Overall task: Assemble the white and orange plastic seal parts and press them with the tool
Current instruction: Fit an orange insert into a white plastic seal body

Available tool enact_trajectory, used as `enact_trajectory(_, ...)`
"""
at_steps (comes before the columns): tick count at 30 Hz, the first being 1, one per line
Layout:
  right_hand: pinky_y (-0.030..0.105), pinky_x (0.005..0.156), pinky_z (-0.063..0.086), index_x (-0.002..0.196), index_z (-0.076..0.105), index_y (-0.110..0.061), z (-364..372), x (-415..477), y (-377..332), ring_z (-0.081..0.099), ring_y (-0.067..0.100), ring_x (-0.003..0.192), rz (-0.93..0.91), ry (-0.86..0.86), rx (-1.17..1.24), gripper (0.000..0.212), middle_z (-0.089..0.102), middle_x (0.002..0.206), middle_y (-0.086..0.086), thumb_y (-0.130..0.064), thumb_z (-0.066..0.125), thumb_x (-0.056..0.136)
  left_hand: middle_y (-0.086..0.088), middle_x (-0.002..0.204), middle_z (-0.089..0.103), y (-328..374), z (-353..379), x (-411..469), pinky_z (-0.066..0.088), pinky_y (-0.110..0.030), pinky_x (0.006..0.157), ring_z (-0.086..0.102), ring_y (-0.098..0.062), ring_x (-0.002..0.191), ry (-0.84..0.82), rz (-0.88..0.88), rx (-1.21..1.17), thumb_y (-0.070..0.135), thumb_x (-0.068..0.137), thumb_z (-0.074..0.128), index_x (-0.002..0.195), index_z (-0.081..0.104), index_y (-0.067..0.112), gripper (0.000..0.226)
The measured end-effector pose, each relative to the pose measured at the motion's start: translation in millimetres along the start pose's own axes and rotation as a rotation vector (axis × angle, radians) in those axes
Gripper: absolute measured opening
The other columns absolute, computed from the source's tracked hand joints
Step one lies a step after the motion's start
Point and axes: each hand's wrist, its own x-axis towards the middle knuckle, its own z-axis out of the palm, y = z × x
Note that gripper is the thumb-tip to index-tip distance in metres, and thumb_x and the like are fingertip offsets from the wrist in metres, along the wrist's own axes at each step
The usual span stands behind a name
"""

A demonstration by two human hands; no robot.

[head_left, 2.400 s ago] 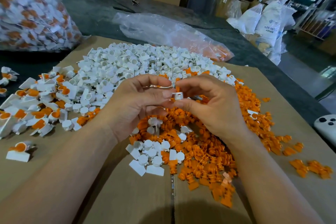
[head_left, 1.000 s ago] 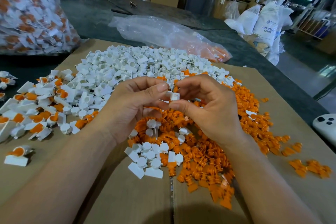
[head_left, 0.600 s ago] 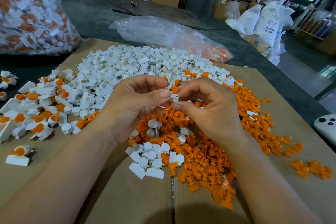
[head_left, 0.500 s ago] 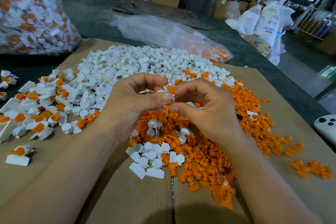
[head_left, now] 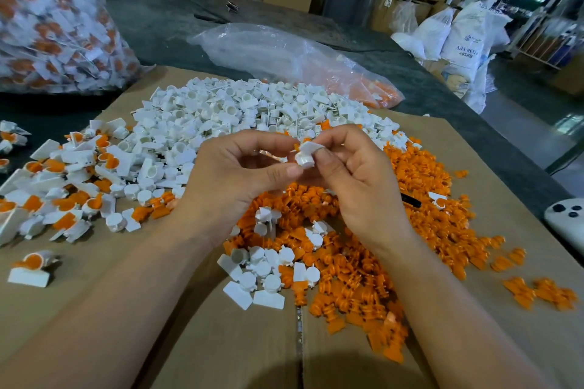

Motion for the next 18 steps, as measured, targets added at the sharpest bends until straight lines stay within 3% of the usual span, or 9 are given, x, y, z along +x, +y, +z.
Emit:
enact_trajectory(5, 0.020, 0.072, 0.050, 0.086, 0.061, -0.027, -1.5, 0.6, -0.4, 0.060, 0.002, 0.077, -0.030, 0.001, -0.097, 0.026, 0.062, 0.080, -0.012, -0.003, 0.054, 0.088, 0.006, 0.065, 0.070, 2.2, 1.2, -3.3, 0.050, -0.014, 0.051, 0.064, -0.003, 0.058, 0.030, 0.091, 0.049, 0.016, 0.057, 0.074, 0.075, 0.071, 0.024, 0.021)
enact_trajectory(18, 0.012, 0.074, 0.049, 0.099, 0.062, -0.030, -2.4, -1.7, 0.0, 0.064, -0.002, 0.084, -0.093, 0.120, -0.206, 0.030, 0.064, 0.088, -0.019, -0.005, 0.063, 0.082, 0.004, 0.070, 0.072, 1.4, -1.7, -2.1, 0.052, -0.018, 0.054, 0.067, -0.008, 0.062, -0.016, 0.113, 0.027, 0.016, 0.059, 0.073, 0.080, 0.072, 0.026, 0.023)
